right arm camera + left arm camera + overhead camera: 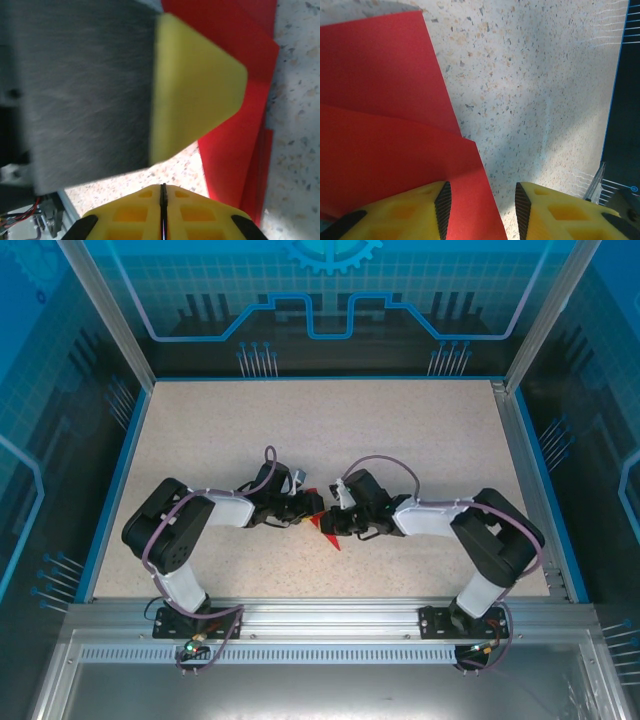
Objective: Fold a paper plane with a square sheet of paper (pick it up from the middle)
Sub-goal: Fold the wing for the fifth time at the center of the table.
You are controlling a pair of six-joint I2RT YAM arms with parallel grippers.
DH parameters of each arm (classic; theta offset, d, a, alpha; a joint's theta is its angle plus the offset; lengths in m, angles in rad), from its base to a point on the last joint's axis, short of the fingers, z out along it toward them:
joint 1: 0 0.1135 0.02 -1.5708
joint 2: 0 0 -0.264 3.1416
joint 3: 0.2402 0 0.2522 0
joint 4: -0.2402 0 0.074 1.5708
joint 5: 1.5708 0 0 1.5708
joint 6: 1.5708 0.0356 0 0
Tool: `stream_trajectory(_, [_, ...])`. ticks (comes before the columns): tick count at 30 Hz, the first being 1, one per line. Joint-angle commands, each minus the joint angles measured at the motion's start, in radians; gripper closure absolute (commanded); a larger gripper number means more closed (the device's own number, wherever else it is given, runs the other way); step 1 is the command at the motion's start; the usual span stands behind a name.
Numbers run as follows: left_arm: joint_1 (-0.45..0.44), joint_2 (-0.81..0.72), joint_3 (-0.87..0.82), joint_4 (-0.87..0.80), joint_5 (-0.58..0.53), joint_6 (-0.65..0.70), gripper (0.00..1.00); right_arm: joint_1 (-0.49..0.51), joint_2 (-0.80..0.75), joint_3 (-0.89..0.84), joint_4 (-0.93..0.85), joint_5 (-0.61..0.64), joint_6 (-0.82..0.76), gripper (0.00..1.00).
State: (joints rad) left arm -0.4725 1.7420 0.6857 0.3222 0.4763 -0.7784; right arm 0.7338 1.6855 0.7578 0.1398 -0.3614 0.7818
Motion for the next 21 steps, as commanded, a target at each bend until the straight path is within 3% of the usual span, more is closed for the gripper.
stream_trajectory(1, [-0.005, 0.02, 0.007, -0.056, -0.035, 0.033, 0.57, -0.011, 0.056, 0.009, 0.017, 0.042, 0.028, 0.91])
stream_trajectory(11, [-0.004, -0.007, 0.032, -0.068, -0.019, 0.051, 0.55, -0.019, 0.126, -0.085, 0.02, 0.05, 0.048, 0.95])
stream_trajectory(21, [-0.004, -0.141, 0.037, -0.124, -0.026, 0.057, 0.52, -0.02, 0.127, -0.084, 0.005, 0.038, 0.051, 0.95])
